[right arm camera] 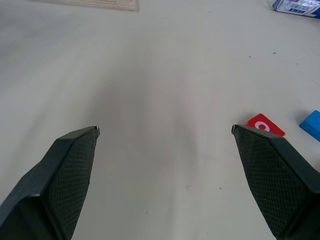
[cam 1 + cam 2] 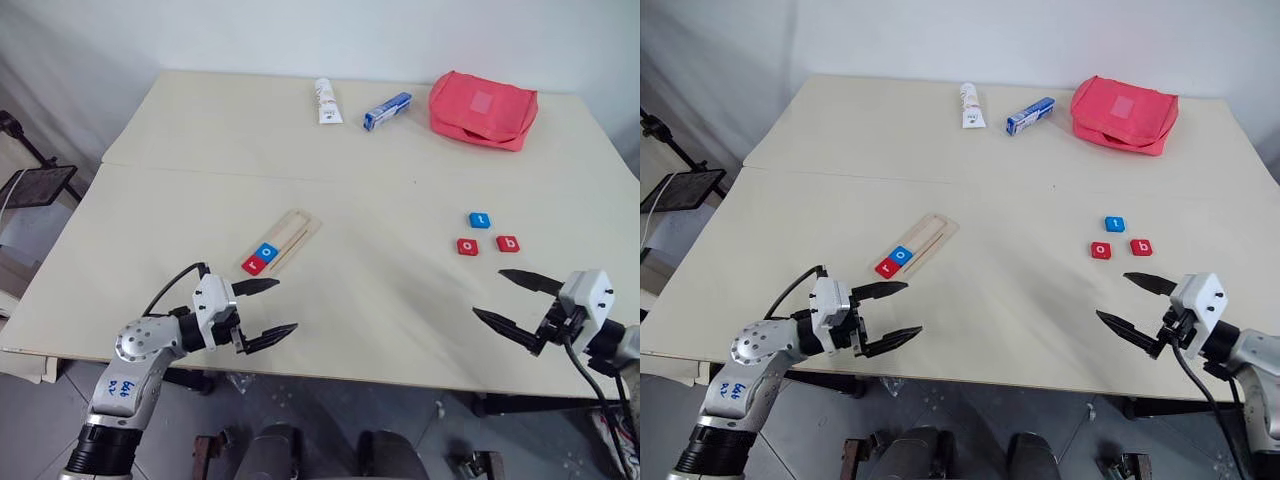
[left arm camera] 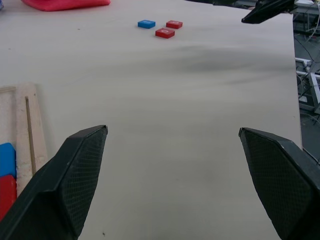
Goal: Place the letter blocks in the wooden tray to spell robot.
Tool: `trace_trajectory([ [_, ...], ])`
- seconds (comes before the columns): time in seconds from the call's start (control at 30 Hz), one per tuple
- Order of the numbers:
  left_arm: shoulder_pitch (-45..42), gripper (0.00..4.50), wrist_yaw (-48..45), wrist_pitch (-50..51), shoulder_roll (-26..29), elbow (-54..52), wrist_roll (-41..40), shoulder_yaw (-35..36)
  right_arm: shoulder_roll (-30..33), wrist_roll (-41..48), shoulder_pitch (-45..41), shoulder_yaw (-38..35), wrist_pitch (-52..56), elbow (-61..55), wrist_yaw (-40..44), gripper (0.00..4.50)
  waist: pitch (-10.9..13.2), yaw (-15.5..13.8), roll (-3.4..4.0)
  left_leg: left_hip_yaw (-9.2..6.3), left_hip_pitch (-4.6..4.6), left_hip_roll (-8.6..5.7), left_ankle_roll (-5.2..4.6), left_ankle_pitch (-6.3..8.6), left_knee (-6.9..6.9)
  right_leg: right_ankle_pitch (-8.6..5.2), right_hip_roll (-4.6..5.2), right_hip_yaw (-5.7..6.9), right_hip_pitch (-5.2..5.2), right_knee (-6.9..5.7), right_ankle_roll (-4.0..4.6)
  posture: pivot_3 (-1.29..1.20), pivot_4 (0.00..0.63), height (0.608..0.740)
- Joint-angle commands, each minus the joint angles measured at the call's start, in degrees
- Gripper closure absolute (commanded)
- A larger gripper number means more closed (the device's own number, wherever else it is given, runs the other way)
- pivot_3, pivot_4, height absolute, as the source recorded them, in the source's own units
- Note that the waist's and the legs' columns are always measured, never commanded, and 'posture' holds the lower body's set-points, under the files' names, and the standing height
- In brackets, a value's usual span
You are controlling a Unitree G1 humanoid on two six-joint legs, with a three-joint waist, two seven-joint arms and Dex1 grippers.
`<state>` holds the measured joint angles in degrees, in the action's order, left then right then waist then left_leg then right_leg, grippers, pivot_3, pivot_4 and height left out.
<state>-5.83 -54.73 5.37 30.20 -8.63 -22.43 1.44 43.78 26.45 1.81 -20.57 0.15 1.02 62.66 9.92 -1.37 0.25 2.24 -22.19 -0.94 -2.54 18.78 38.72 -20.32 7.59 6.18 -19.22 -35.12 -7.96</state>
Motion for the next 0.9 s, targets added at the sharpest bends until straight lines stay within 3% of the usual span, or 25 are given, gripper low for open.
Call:
trace_trajectory([
  [0.03,-0.13,0.00,0.25,-0.34,-0.05,-1.24,-0.20,-0.02,-0.39,0.25,-1.04,-0.52,-0.66,-0.38,-0.97,0.06,0.00,0.00,0.00,0.00,0.00,0.00,0.00,0.00,0.00,0.00,0.00,0.00,0.00,0.00,0.00,0.00,0.150,0.740],
  [0.3,0.59,0.00,5.90,6.99,3.47,-3.61,3.40,0.86,-0.58,-0.35,-3.79,1.25,-0.29,1.90,-1.07,0.06,0.00,0.03,0.00,0.00,0.00,0.01,0.00,0.00,0.01,0.00,-0.01,0.00,0.00,-0.02,0.00,0.00,0.150,0.740],
  [0.43,5.73,0.00,7.93,13.59,6.77,-9.79,-2.90,10.42,-0.08,-0.08,-6.62,2.32,-0.22,3.79,-0.17,0.06,0.01,0.60,-0.02,0.00,0.00,0.03,0.00,0.00,-0.01,0.00,0.00,-0.05,-0.03,-0.03,0.00,0.00,0.150,0.740],
  [0.57,9.11,0.00,8.44,15.76,8.23,-12.74,-5.50,15.47,0.18,-0.59,-9.63,3.38,-0.58,6.62,1.24,0.06,0.03,0.77,0.04,-0.06,0.00,0.09,0.02,0.00,0.01,0.00,0.02,-0.12,-0.01,-0.01,0.00,0.00,0.150,0.740],
  [0.9,8.95,0.00,13.09,20.78,9.16,-18.02,-6.90,18.48,-1.17,-2.54,-18.51,7.09,-3.10,13.78,4.00,0.06,0.04,0.31,0.04,-0.15,0.00,0.07,0.00,0.02,0.15,0.00,0.04,-0.21,0.21,0.14,0.00,0.00,0.150,0.740],
])
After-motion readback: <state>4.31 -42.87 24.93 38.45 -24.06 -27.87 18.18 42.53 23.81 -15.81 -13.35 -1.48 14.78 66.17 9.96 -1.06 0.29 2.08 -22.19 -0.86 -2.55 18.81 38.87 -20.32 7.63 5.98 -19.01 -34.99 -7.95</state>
